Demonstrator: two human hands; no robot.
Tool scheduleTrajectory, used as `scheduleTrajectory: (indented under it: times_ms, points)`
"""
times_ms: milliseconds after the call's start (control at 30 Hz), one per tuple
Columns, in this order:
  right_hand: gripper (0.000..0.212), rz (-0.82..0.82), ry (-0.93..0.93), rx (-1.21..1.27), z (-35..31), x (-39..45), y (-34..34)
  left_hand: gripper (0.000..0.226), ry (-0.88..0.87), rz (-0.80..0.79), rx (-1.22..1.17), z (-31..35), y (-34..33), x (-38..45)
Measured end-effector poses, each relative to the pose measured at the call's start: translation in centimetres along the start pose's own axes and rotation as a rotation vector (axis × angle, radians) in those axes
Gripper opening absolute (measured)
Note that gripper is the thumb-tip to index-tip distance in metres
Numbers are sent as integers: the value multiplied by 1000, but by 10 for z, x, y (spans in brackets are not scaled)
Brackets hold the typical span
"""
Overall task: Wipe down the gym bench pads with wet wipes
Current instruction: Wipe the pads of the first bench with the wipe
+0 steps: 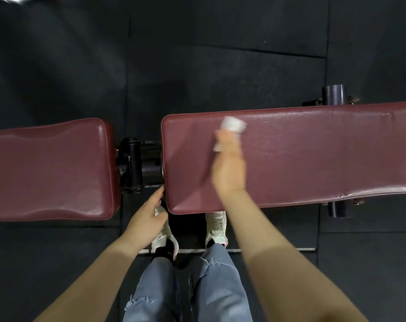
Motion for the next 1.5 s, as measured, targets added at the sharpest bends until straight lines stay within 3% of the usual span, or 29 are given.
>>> scheduleTrajectory:
  times_ms: [100,167,200,267,333,367,433,467,533,667,733,800,833,900,967,1033,1100,1133,1233,1333,1433,1500]
  points:
    - [38,-498,526,-62,-94,-50,-75,73,35,15,-12,-11,-1,-1]
    - [44,-609,812,-181,-91,-72,-76,74,32,8,7,-10,-2,-5]
    - [46,-588,776,-145,-73,-63,-58,74,28,2,4,-9,-3,-7]
    - [57,-433,546,-98,-16,-31,-7,75,29,-14,-16,-8,-6,-10]
    - [47,-180,277,-91,54,-7,64,75,36,-30,-34,-7,-10,-12]
    - [42,-61,71,-75,100,-1,97,75,39,-35,-42,-6,-13,-13]
    - [54,167,-346,-53,172,-9,145,76,38,-27,-45,-5,-15,-16]
    - [56,260,-529,-50,189,-21,153,77,31,-26,-42,-4,-15,-16]
    - [53,305,-603,-28,172,-31,129,77,23,-26,-53,-5,-16,-18]
    - [36,-85,-104,65,9,-42,-6,75,46,-6,-95,-13,-13,-17]
    - [38,-428,360,-81,-71,-83,-63,71,43,26,-111,-15,-11,-14]
    - [46,-604,695,-202,-79,-110,-78,71,28,40,-103,-14,-10,-12]
    - [47,-569,712,-203,-62,-100,-58,72,25,39,-118,-13,-11,-12]
    - [45,-441,554,-175,-15,-66,-8,76,17,29,-147,-13,-14,-15]
    - [48,-180,308,-164,59,-35,63,78,16,21,-154,-13,-18,-18]
    - [41,33,-82,-194,151,-30,133,77,21,23,-174,-14,-23,-22]
    - [48,144,-377,-181,192,-49,156,76,28,34,-189,-17,-24,-23]
    - [51,175,-413,-121,189,-60,142,74,39,44,-190,-20,-24,-23]
    - [37,102,-3,-30,74,-71,61,68,86,91,-227,-26,-22,-25]
    - [39,-336,354,-44,-22,-111,-48,63,83,103,-273,-24,-24,-31]
    - [55,-403,605,-174,-28,-126,-50,64,82,91,-283,-24,-26,-32]
    - [54,-306,580,-197,6,-107,-11,66,80,78,-289,-23,-28,-34]
Point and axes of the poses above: each hand's wrist, its own x-axis towards the middle knuckle, its own y-axis out of the back of the hand, z = x × y, the point moved 10 cm from there along x, towards the middle knuckle, and after that the axes turned 6 degrees about -y, right-handed, at the moved point
